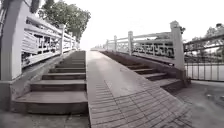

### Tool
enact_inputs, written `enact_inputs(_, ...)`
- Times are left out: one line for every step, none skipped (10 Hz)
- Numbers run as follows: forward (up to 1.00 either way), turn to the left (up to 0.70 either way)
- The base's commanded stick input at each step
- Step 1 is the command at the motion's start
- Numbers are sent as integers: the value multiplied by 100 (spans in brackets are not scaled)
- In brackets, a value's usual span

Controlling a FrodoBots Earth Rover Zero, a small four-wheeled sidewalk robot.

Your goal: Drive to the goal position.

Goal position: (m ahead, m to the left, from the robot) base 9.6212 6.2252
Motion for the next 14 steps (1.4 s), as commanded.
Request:
enact_inputs(0,-45)
enact_inputs(3,-42)
enact_inputs(11,-34)
enact_inputs(20,-25)
enact_inputs(28,-17)
enact_inputs(37,-8)
enact_inputs(45,0)
enact_inputs(45,0)
enact_inputs(45,0)
enact_inputs(45,0)
enact_inputs(45,0)
enact_inputs(45,0)
enact_inputs(45,0)
enact_inputs(45,0)
